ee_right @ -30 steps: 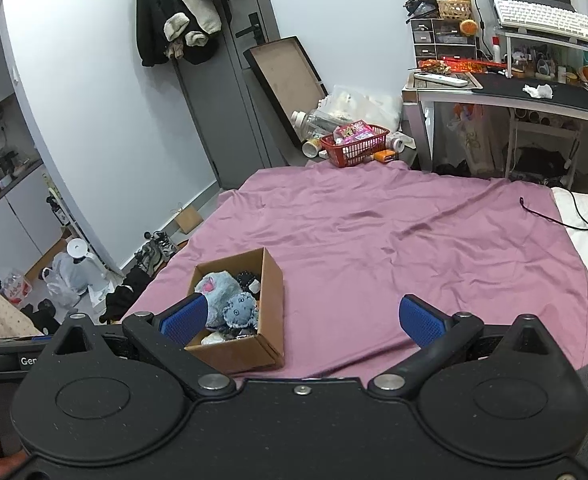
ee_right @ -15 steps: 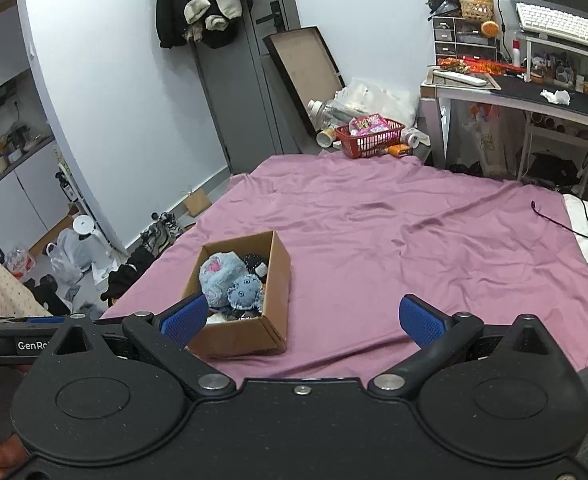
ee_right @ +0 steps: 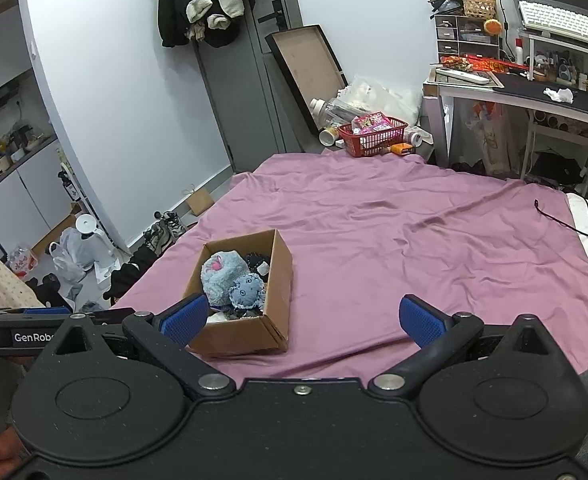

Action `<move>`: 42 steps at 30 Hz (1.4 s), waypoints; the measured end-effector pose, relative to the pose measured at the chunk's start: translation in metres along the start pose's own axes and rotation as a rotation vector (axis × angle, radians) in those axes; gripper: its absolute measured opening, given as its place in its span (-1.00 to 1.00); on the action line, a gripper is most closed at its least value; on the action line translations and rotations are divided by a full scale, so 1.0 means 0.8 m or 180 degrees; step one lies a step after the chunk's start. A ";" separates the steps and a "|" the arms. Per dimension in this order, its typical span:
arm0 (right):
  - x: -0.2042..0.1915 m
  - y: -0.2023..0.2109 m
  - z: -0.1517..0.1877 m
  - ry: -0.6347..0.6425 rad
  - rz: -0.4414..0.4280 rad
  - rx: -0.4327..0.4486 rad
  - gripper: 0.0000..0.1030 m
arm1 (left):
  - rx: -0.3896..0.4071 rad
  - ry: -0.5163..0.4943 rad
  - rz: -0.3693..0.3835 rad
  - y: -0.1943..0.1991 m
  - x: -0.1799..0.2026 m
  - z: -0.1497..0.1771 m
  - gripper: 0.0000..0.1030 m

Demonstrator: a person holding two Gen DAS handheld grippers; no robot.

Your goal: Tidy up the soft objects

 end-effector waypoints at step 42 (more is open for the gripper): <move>0.000 -0.006 0.004 0.0058 0.0014 -0.0060 1.00 | 0.0041 -0.0048 -0.0024 0.016 0.001 0.001 0.95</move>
Point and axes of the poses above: each gripper's, at about its wrist camera, not at the fingertips, and y roughly against the way its jaws point, x to its right, z to its underside, the point moved 2 cm from there along -y, roughly the way its jaws point, and after that the axes turned 9 degrees about z, right-handed, at the moved point
